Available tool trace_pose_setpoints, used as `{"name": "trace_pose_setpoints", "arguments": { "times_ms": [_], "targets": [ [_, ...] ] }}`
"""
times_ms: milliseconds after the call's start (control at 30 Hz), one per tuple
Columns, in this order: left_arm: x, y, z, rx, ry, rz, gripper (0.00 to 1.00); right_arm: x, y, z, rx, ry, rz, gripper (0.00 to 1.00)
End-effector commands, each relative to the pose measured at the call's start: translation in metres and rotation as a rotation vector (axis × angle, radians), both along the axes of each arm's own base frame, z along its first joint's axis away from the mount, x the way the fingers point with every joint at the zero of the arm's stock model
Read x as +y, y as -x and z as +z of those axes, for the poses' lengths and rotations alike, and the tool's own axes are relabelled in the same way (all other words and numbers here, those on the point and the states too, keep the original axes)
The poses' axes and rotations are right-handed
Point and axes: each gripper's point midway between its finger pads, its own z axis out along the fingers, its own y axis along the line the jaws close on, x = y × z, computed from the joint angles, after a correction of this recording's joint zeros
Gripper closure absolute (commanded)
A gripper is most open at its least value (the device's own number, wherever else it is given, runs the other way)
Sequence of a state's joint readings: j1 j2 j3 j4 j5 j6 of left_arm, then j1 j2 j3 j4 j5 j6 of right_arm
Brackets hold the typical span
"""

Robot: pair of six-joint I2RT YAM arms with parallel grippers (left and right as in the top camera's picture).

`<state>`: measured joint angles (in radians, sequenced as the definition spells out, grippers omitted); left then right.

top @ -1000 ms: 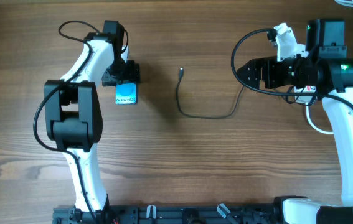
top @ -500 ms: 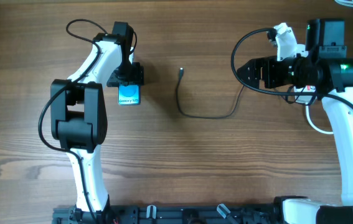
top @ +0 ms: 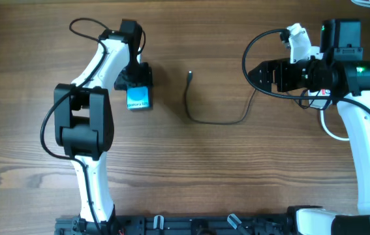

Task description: Plug charger to phone and switch on socket

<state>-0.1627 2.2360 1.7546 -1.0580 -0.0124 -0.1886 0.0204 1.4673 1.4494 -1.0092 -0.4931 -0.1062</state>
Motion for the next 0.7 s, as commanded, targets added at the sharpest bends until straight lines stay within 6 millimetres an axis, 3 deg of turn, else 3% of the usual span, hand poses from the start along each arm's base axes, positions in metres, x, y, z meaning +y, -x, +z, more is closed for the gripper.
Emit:
{"name": "trace_pose_setpoints", "arguments": {
  "times_ms": [0,167,300,467,567,667],
  "targets": [
    [-0.018,-0.021,0.066,-0.156,0.111,0.079,0.28,-0.003,-0.006,0.005,-0.005,-0.006,-0.026,0.00],
    [-0.044,-0.022,0.110,-0.212,0.305,0.198,0.29,-0.002,-0.010,0.007,-0.004,-0.030,-0.063,0.00],
    [-0.084,-0.016,0.140,-0.163,0.572,0.250,0.29,-0.002,-0.012,0.008,-0.004,-0.039,-0.076,0.00],
    [-0.113,-0.004,0.158,0.016,0.782,0.463,0.53,-0.002,-0.012,0.008,0.001,-0.043,-0.083,0.00],
    [-0.124,0.002,0.168,0.118,0.861,0.567,0.51,-0.002,-0.012,0.008,0.005,-0.047,-0.090,0.00],
    [-0.135,0.008,0.179,0.185,0.941,0.558,0.48,-0.002,-0.012,0.008,0.005,-0.047,-0.090,0.00]
  ]
}}
